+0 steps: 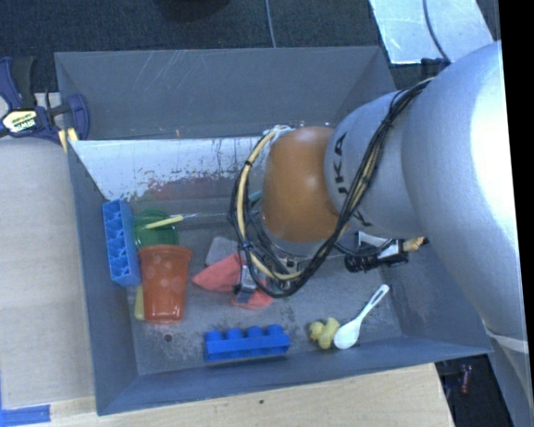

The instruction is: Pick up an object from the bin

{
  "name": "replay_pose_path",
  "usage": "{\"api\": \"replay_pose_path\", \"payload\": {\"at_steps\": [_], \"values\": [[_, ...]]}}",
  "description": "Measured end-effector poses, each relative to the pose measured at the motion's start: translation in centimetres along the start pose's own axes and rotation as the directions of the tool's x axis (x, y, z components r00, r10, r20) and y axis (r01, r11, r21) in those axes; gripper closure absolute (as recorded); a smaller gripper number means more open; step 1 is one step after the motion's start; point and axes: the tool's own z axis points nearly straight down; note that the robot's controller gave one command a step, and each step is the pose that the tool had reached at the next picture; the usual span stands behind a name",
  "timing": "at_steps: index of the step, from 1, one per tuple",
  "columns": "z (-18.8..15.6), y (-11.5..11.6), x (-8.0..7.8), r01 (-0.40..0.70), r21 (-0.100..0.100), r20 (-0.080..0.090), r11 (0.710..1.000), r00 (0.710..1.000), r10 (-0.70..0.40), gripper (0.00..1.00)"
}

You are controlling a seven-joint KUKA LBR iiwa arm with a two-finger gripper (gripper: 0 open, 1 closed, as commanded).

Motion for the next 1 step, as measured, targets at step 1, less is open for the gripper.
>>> {"api": "replay_pose_path", "payload": {"at_steps": [1], "values": [[-0.02,0.00,0.00,0.000,0.000,0.000,1.000,1.000,0.000,1.00]]}}
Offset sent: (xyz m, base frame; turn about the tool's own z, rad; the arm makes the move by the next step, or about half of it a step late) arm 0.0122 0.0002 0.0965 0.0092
